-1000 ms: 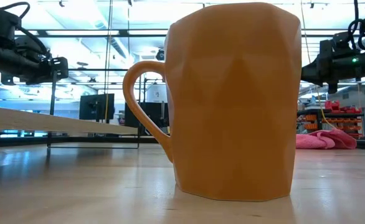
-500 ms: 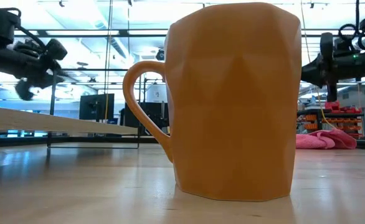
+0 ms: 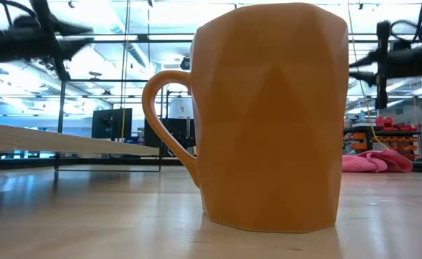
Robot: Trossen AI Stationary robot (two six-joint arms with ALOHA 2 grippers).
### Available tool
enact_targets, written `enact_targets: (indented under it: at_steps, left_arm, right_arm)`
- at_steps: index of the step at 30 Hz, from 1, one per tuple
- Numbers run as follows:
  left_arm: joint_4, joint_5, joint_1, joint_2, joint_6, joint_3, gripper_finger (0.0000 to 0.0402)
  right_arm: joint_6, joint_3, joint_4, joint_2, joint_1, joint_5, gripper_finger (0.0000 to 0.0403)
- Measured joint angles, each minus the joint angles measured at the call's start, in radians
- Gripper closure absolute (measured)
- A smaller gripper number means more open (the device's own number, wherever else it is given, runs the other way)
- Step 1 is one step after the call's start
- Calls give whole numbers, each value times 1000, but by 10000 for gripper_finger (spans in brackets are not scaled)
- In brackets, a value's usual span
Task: Stack small to large cups/mugs on shelf
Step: Put the purple cup on the shelf
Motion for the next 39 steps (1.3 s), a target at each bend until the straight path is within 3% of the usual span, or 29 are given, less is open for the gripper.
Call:
enact_targets:
  at_steps: [12, 21, 30, 39]
  left_arm:
    - [-7, 156, -67, 12, -37, 320, 318]
    - [-15, 257, -65, 109, -27, 585, 311]
    - [-17, 348, -64, 242, -38, 730, 318]
    - [-17, 386, -64, 337, -65, 757, 312]
  right_arm:
    - [-26, 330, 1, 0, 0, -60, 360]
    - [-63, 613, 1, 26, 0, -141, 360]
    - [-3, 884, -2, 225, 0, -426, 360]
    - [0, 1066, -7, 434, 0, -547, 360]
